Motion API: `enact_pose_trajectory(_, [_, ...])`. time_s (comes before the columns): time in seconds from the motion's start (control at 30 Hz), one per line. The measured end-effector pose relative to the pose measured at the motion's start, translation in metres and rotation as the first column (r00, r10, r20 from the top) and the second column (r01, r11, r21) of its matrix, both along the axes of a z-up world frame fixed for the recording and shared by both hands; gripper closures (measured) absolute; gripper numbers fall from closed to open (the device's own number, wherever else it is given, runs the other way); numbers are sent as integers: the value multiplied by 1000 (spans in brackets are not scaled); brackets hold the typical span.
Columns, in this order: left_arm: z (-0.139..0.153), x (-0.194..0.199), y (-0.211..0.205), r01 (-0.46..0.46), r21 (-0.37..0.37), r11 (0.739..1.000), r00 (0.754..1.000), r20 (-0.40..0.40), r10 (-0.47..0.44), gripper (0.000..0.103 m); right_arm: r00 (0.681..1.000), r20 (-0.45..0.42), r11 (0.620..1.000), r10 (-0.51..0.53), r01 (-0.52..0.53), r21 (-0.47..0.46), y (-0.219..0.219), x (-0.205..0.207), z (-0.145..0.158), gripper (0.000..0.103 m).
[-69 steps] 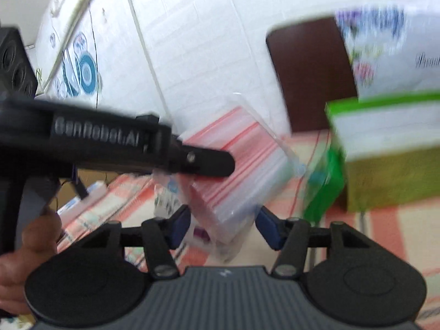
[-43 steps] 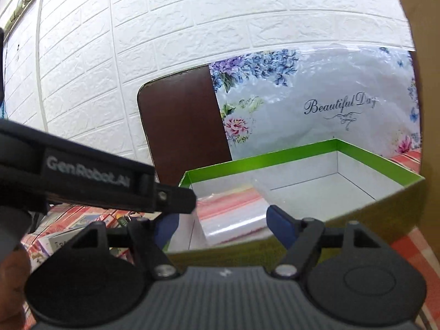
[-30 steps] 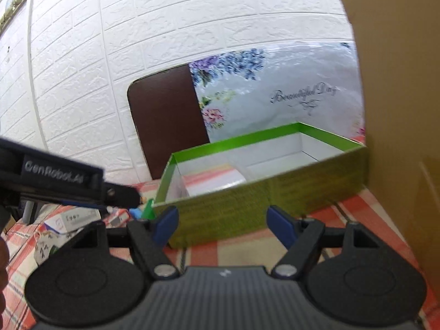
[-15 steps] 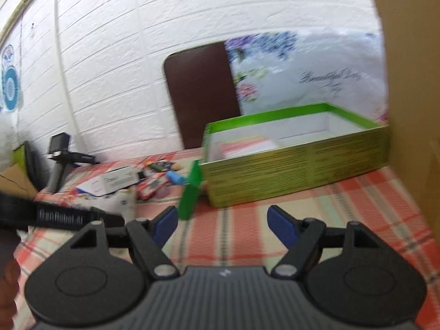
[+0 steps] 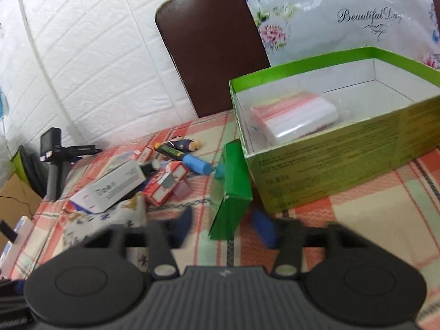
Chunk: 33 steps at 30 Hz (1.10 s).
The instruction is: Organize objects
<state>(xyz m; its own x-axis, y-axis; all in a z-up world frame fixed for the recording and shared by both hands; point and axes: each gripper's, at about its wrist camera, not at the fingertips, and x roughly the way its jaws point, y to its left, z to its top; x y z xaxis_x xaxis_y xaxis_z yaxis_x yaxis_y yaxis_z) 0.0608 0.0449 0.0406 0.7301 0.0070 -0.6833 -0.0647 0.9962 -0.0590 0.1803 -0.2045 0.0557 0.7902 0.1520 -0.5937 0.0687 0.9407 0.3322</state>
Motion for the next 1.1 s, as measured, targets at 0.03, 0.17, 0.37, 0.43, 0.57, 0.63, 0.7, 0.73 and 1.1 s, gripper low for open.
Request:
enact_pose_trajectory(0.03, [0,-1,3,-5,-5,1000,1000,0,5,45,1000,1,1000,-2,2,-19,2,0,0,83])
enact_pose_trajectory(0.17, [1,-2,14,-11,-36,999,1000,0,11,45,994,68,971,91,-73,-226,25,-28,15,83])
enact_pose_trajectory(0.37, [4,-4,9,60,-109,992,998,-12,-61,45,944,34,664,329,-205,-719,75,-116,5,69])
enact_pose_trajectory(0.43, [6,-6,2,103,-129,986,994,-9,-105,43,933,-6,641,359,-252,-725,76,-135,-2,28])
enact_pose_trajectory(0.57, [9,-12,-17,179,-142,974,983,-7,-181,40,917,-18,748,399,-337,-571,61,-160,0,16])
enact_pose_trajectory(0.63, [10,-13,-24,205,-145,968,978,-9,-208,37,916,-9,791,401,-352,-501,52,-164,2,16])
enact_pose_trajectory(0.7, [8,-13,-29,214,-143,966,976,-21,-219,37,922,0,828,388,-349,-440,45,-162,4,15])
enact_pose_trajectory(0.73, [6,-12,-30,214,-141,967,975,-34,-220,37,927,-1,843,376,-342,-415,41,-158,4,15])
enact_pose_trajectory(1.1, [-19,-6,-32,195,-279,940,954,-169,-248,37,909,3,840,417,-384,-384,48,-128,-5,14])
